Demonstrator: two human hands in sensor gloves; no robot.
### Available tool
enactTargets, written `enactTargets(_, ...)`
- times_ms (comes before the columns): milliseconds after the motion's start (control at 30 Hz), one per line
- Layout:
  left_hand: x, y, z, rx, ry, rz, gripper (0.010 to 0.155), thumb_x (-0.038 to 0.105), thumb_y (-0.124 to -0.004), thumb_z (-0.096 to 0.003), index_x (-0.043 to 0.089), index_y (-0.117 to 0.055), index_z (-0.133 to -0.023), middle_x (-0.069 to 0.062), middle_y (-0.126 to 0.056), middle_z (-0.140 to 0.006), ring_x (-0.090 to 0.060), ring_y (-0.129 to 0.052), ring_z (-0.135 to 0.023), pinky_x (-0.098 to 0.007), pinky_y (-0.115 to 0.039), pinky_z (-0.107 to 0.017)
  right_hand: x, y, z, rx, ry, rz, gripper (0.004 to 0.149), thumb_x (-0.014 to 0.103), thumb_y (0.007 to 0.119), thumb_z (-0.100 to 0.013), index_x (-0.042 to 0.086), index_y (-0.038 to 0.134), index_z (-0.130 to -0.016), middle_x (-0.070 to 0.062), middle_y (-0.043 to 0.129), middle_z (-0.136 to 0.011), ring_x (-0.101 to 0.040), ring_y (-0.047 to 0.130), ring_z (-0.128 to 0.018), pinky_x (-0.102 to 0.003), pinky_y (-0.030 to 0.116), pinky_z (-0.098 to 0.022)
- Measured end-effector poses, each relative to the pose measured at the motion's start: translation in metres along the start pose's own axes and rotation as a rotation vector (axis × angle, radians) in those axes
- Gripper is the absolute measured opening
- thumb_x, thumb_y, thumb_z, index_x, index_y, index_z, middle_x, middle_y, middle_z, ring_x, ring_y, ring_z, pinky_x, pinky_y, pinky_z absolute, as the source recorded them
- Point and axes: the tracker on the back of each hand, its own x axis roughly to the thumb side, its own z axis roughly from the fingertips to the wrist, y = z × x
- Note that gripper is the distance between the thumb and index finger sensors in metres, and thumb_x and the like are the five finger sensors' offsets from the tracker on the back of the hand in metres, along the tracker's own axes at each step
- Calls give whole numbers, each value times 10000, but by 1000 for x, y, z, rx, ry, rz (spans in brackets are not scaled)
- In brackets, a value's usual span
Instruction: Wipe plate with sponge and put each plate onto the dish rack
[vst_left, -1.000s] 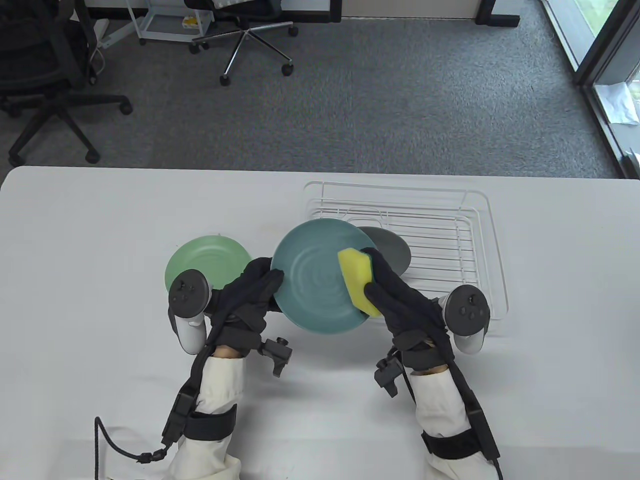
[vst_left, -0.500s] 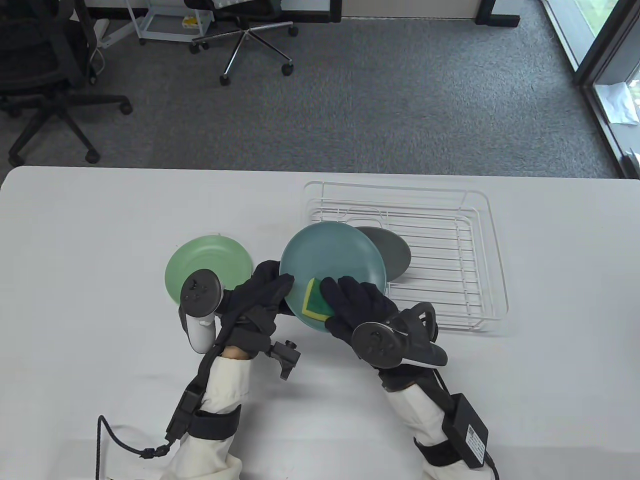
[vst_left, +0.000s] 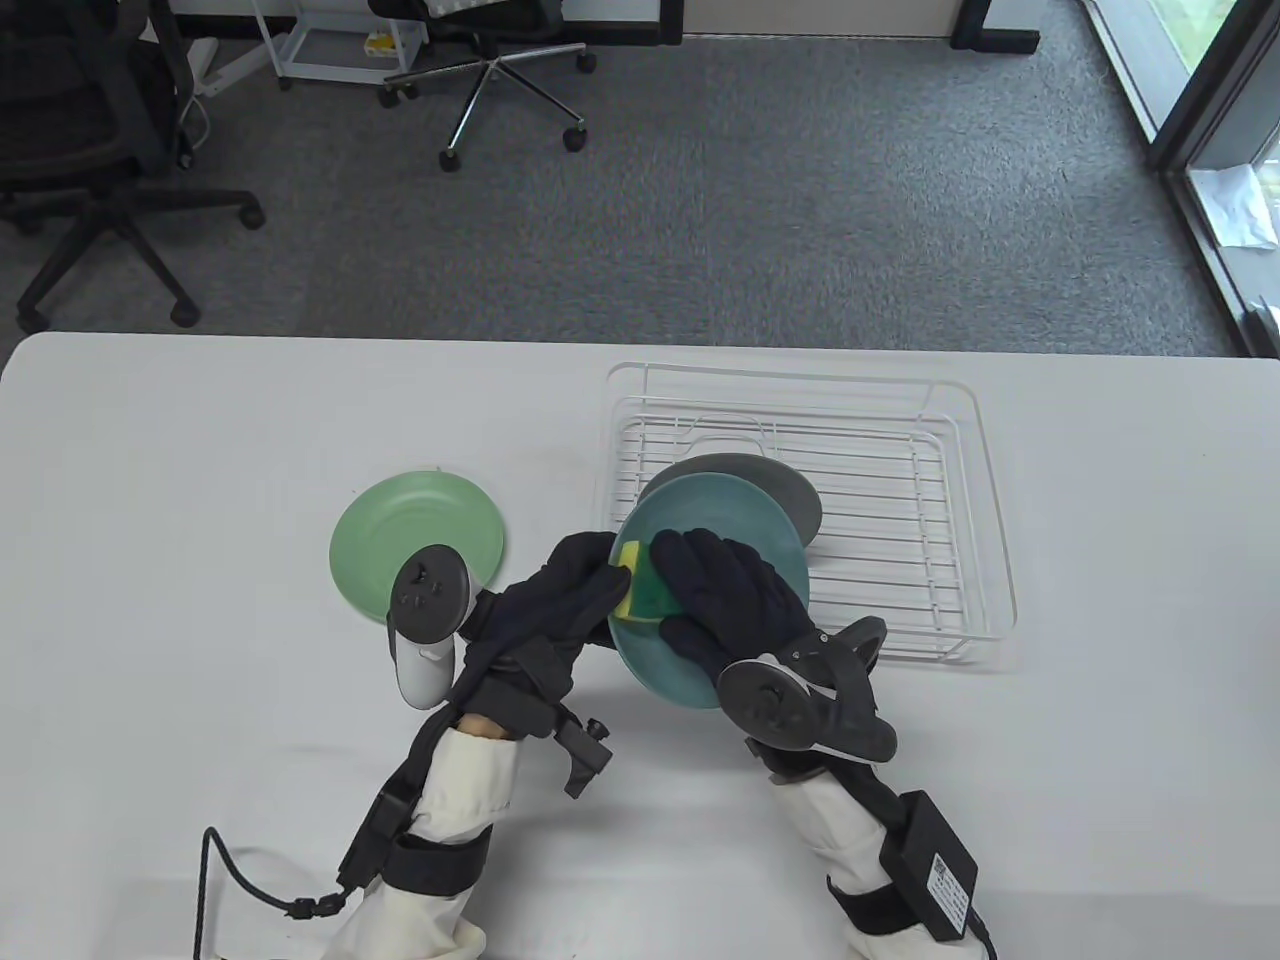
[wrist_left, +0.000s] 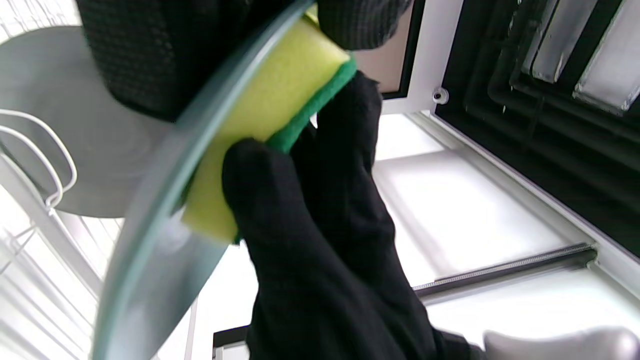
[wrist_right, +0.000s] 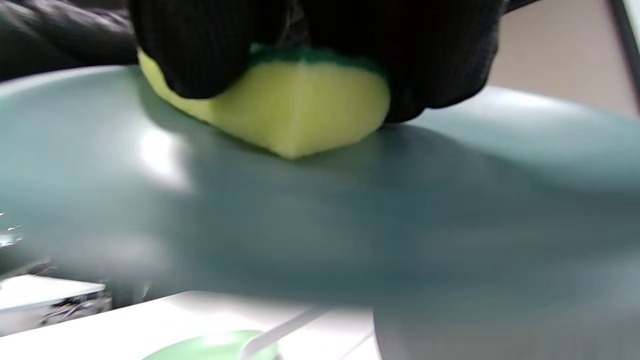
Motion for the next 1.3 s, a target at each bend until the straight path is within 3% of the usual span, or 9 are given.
enactTargets(133,5,-10,0,-54,-6,-70,566,250,-704,-598,-76,-569,-1041,-398,-763,-963,-510,-940,-718,-427,-910,-456,-14,1,2,-68,78,84,704,397,761,-543,203,426,-1130,-254,744,-1042,-447,825,-852,-547,756,-625)
enactTargets(267,4,-9,1,-15,1,-51,572,235,-737,-586,-83,-574,-1032,-403,-762,-957,-516,-937,-717,-435,-911,-461,-28,3,1,-13,151,228,738,443,745,-540,133,457,-1144,-253,823,-970,-441,868,-780,-545,774,-579)
enactTargets(333,2,-4,2,28,10,-28,573,236,-742,-583,-87,-578,-1028,-403,-765,-953,-517,-939,-714,-437,-913,-459,-34,4,1,70,169,245,754,462,742,-536,95,490,-1145,-252,857,-930,-421,896,-731,-530,793,-551)
enactTargets(533,-1,11,7,153,25,15,605,242,-743,-581,-123,-549,-1022,-408,-747,-945,-521,-925,-720,-441,-907,-467,-28,2,-2,239,162,170,775,480,734,-537,10,565,-1130,-291,906,-822,-400,948,-573,-486,832,-434)
enactTargets(700,0,15,10,206,16,4,609,253,-743,-579,-121,-553,-1021,-401,-747,-943,-513,-926,-721,-433,-909,-471,-6,-6,-3,340,44,-3,791,478,726,-543,-34,559,-1123,-301,907,-807,-392,950,-553,-477,834,-417)
enactTargets(800,0,13,9,190,12,11,612,261,-740,-579,-119,-555,-1022,-402,-746,-943,-513,-922,-722,-433,-905,-472,4,-11,-1,322,-24,-97,784,466,727,-547,-25,541,-1129,-306,889,-837,-402,941,-578,-486,829,-434)
enactTargets(967,2,6,7,107,-4,34,617,281,-732,-580,-111,-564,-1027,-395,-759,-940,-507,-925,-713,-427,-901,-466,12,-16,0,199,-58,-195,762,415,756,-539,81,455,-1154,-271,807,-980,-443,887,-738,-502,809,-535)
enactTargets(1300,0,-6,1,-52,-13,-17,584,273,-689,-592,-79,-581,-1046,-409,-759,-944,-518,-922,-704,-431,-897,-462,-10,-7,0,-11,60,-71,756,391,790,-512,122,465,-1139,-216,782,-1024,-422,876,-805,-453,838,-568)
